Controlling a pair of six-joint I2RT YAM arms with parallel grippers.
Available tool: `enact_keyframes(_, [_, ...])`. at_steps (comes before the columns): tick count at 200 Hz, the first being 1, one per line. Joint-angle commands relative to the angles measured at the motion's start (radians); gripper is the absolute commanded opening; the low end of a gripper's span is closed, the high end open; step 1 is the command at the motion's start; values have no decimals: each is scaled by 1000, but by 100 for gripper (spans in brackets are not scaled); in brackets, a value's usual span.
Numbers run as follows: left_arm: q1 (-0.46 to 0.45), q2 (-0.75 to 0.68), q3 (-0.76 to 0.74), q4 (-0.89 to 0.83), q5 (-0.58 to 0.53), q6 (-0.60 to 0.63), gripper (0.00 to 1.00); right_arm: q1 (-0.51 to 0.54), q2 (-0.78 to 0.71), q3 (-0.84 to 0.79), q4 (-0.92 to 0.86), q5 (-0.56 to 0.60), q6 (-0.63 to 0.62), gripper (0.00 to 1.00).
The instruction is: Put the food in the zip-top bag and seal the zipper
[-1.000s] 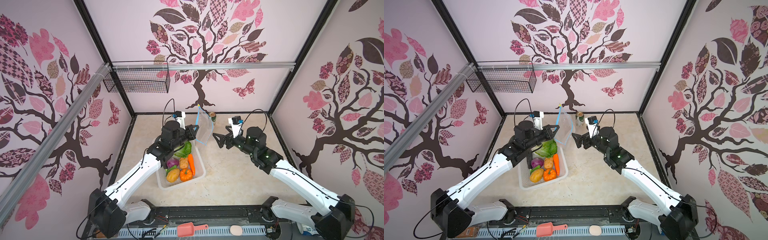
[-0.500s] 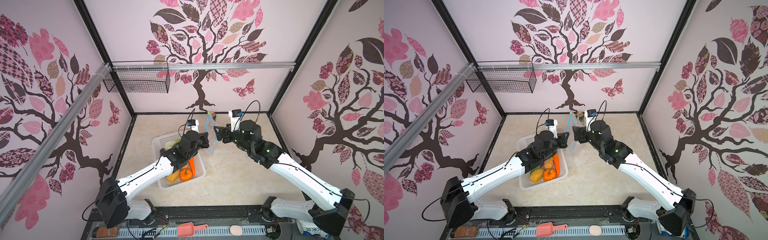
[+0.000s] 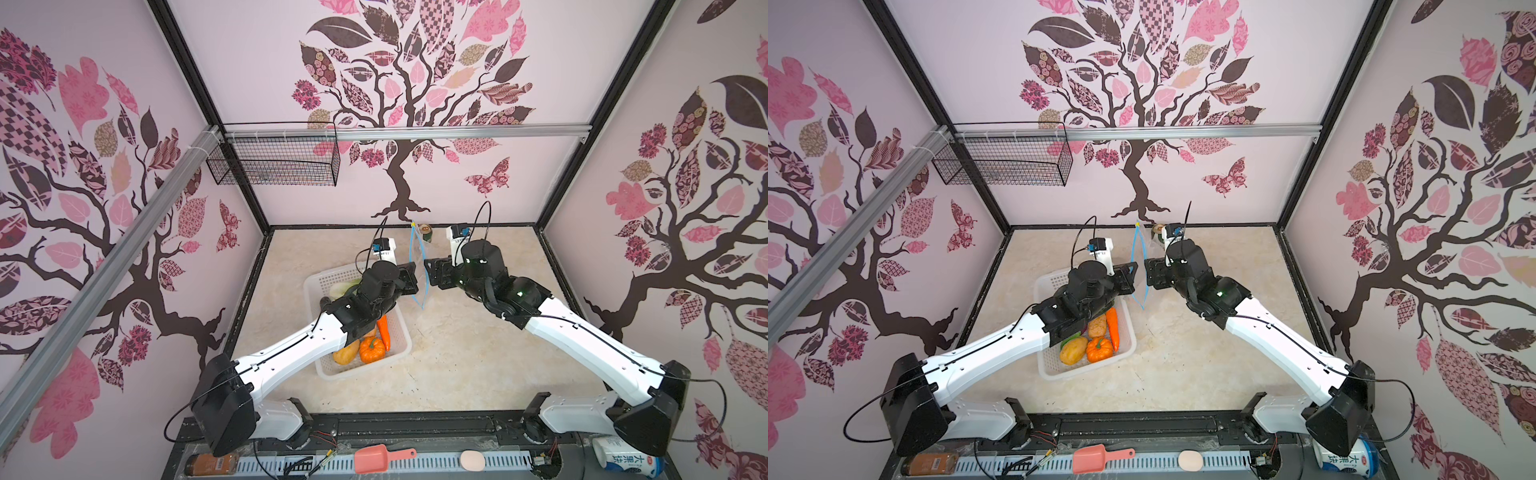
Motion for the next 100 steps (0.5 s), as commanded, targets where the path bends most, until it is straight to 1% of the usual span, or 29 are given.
enact_keyframes(1, [-6,9,-25,23,7,-10,0,12,-27,13,22,-61,-24,77])
enact_keyframes(8, [-6,9,-26,24,8,-11,0,12,-29,3,36,-80,-37,78])
enact_keyframes(16, [-6,8,-27,24,11,-13,0,12,-25,-1,39,-73,-38,78])
enact_keyframes(43, [-8,-2,-30,24,15,-15,0,12,26,9,12,41,-53,77])
enact_keyframes(65, [-7,-9,-32,21,13,-11,0,12,83,71,-80,133,-73,75])
enact_keyframes(81, [-7,-8,-30,14,8,-9,0,12,79,84,-98,170,-75,67])
enact_keyframes(100, [-7,-1,-24,10,11,-9,0,12,48,75,-101,195,-77,50])
